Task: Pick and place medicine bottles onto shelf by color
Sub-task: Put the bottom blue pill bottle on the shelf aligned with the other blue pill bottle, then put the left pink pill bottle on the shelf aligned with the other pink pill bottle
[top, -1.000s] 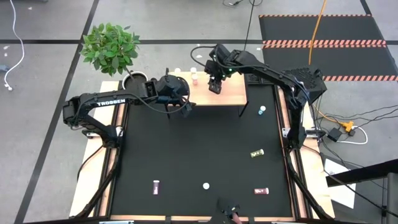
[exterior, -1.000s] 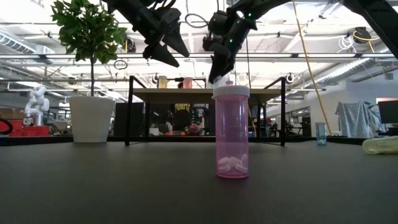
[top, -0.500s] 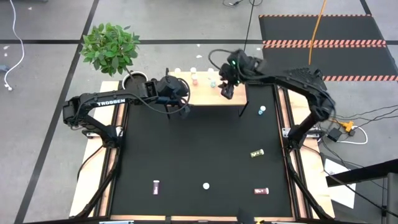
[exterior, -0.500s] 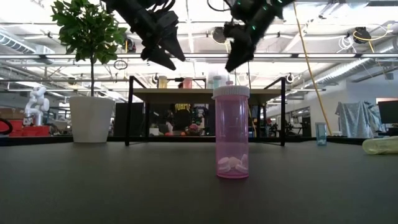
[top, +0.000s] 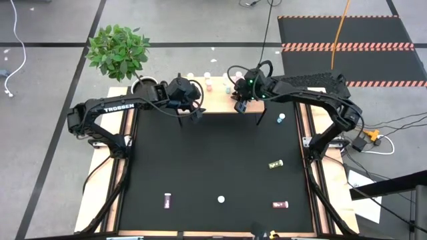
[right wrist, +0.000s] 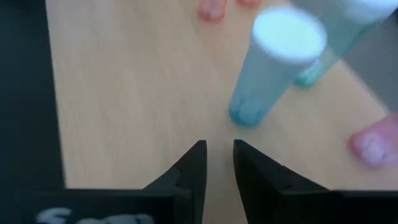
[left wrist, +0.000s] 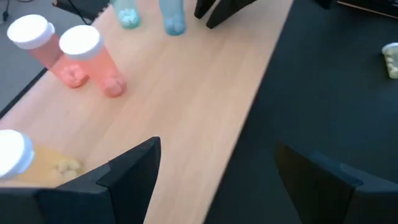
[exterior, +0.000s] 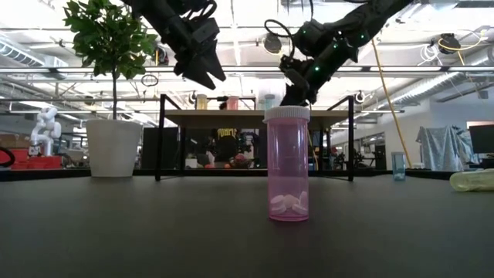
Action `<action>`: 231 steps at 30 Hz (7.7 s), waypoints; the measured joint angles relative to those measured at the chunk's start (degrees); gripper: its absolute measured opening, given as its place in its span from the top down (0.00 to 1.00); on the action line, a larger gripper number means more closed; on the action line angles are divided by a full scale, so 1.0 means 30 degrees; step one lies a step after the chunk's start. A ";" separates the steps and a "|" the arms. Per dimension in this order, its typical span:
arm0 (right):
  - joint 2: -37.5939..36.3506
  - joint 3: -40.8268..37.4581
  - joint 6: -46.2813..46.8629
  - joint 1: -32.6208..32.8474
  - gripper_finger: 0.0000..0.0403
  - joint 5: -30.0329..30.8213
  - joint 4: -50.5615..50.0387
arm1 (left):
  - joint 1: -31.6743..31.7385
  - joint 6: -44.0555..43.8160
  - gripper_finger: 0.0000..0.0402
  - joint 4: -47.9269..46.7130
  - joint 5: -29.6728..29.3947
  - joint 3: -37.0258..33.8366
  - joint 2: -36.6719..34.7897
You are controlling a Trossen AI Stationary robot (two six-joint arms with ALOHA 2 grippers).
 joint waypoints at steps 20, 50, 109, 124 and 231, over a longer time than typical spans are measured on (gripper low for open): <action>0.0590 0.0029 -0.0092 -0.0650 0.85 0.0015 0.2969 | 0.0323 -0.0109 0.22 -0.0055 0.0047 0.0000 0.0000; -0.5119 0.0044 0.1839 -0.0050 0.85 0.0029 0.1260 | 0.0205 -0.1334 0.22 0.1359 0.0076 0.0000 0.0000; -0.8449 0.0525 1.7921 1.9137 0.85 1.2501 -0.7700 | -1.5593 -1.2485 0.22 -0.6257 -0.2963 -0.0764 -0.0007; -0.2837 0.0525 2.9243 2.4674 0.85 1.3326 -0.8286 | -1.7037 -1.1966 0.22 -0.0601 -0.0865 -0.4715 -0.0007; 0.3314 0.0306 1.7823 1.8228 0.40 0.7514 1.1554 | -2.0029 -2.7119 0.74 0.0762 -0.5151 -0.7057 0.0897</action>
